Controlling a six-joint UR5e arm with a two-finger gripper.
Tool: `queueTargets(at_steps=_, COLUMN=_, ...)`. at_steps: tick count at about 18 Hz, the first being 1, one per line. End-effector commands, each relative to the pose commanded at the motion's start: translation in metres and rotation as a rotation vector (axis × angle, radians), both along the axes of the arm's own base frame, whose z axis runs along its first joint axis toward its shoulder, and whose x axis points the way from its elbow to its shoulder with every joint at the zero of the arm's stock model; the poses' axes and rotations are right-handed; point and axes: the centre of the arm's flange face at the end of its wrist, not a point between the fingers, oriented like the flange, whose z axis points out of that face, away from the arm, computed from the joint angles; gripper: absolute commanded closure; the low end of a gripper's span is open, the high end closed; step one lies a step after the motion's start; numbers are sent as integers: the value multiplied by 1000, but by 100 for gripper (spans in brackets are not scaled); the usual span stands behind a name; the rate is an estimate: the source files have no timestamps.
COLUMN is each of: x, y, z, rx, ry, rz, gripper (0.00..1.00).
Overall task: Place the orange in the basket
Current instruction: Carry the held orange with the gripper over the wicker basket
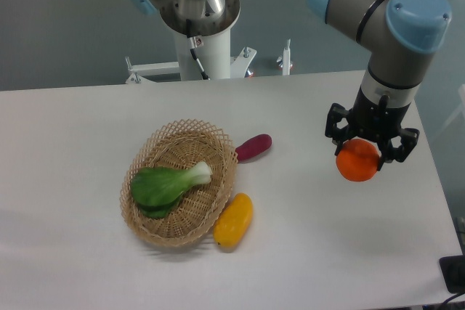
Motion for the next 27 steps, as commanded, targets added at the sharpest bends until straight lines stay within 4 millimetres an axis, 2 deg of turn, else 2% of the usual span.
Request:
queueTargets(at_steps=6, x=4, y=0, z=2, rx=5, ry=1, rz=-2, gripper=41)
queueTargets(at_steps=11, x=9, y=6, z=3, rx=8, ry=1, rz=-1, gripper=41)
queueTargets(at_steps=14, x=19, y=18, z=1, rx=11, ry=-15, rz=50, gripper=41)
queueTargets(at_steps=21, x=71, y=49, z=10, rx=32, ry=-69, rz=278, gripper=41)
queueTargets(at_steps=22, x=90, y=49, z=8, rx=20, ry=-79, rz=302, gripper=41)
queueTargets(at_steps=24, x=115, y=49, z=0, rx=12, ry=-95, rz=316, gripper=41)
queueTargets(at_steps=27, x=170, y=75, z=-5, rx=0, ry=-119, rz=333, gripper=41)
